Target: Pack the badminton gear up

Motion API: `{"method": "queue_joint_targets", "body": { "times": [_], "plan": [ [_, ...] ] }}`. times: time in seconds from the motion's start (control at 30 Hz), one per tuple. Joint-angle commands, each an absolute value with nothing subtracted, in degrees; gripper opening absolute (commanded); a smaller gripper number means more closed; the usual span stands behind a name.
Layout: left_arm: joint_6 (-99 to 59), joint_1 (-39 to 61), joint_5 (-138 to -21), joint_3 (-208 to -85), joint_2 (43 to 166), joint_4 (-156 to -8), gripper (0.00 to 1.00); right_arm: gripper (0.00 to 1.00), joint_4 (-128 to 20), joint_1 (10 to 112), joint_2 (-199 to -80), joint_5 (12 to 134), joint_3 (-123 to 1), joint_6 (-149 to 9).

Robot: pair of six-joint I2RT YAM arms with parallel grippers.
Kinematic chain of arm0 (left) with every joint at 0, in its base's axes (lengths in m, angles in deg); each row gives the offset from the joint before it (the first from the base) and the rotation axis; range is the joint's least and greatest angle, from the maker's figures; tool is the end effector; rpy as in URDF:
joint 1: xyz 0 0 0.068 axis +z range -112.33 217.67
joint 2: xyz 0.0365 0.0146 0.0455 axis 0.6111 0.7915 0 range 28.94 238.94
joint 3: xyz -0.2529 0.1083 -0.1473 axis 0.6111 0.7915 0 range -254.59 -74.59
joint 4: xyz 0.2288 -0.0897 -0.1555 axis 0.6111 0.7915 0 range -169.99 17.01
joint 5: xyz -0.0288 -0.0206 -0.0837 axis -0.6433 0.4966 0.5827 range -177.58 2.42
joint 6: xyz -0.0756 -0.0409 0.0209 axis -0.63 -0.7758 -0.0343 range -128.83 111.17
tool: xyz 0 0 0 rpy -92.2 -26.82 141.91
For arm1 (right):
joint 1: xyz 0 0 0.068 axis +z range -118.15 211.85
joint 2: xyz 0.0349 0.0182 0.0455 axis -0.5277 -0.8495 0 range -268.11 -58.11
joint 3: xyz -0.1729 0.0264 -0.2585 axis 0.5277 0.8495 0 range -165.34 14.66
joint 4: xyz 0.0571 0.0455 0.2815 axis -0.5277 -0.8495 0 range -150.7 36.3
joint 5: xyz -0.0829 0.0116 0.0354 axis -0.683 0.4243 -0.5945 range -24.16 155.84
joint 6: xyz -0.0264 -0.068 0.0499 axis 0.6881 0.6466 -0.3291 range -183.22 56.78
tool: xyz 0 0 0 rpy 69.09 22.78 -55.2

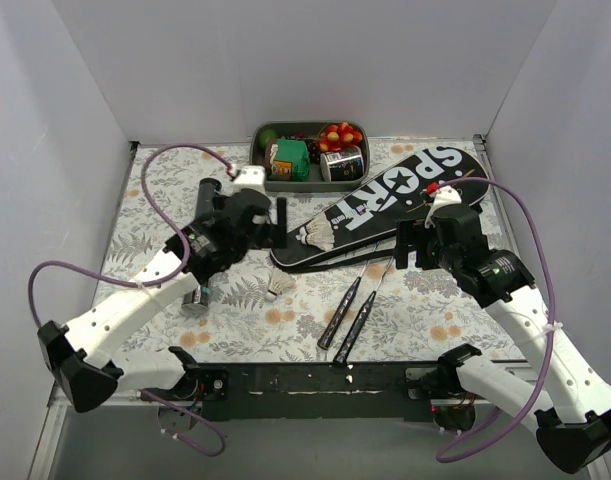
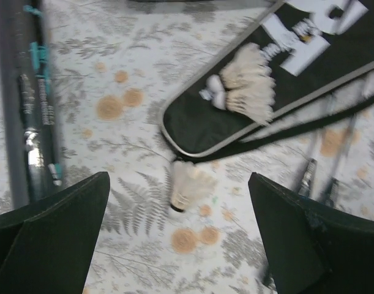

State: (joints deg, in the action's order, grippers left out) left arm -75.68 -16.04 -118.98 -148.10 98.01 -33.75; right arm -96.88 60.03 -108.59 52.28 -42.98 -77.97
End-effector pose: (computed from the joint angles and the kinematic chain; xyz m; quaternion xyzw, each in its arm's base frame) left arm 0.2029 -0.2071 0.3849 -0.2103 0.8604 -0.2189 0.4093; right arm 0.1977 0.0849 0.3539 -0.0503 0.8850 0.0670 0.4580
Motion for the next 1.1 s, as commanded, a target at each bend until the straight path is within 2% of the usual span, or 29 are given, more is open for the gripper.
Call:
{"method": "queue_joint_targets", "body": {
  "times": [0.0, 0.13, 0.5, 1.07],
  "plan": [
    [-64.42, 7.88, -105.13, -142.11, 93.28, -39.54, 0.98, 0.98, -93.52, 60.15, -107.6, 56.6, -41.5, -76.85],
    [-58.77, 16.22, -99.72, -141.82, 95.37, -41.94, 0.98, 0.98, -92.55, 60.15, -107.42, 58.36, -40.53, -76.67],
    [-50.85, 23.07, -97.08, -139.01, 107.32, -52.48, 0.98, 0.98, -92.28, 60.15, -105.85, 60.13, -38.6, -76.14],
    [-50.49, 30.55, -94.88, -146.83, 123.32, -54.5, 0.98, 0.98, -92.19, 60.15, -101.1, 64.26, -33.59, -77.02]
  ]
}}
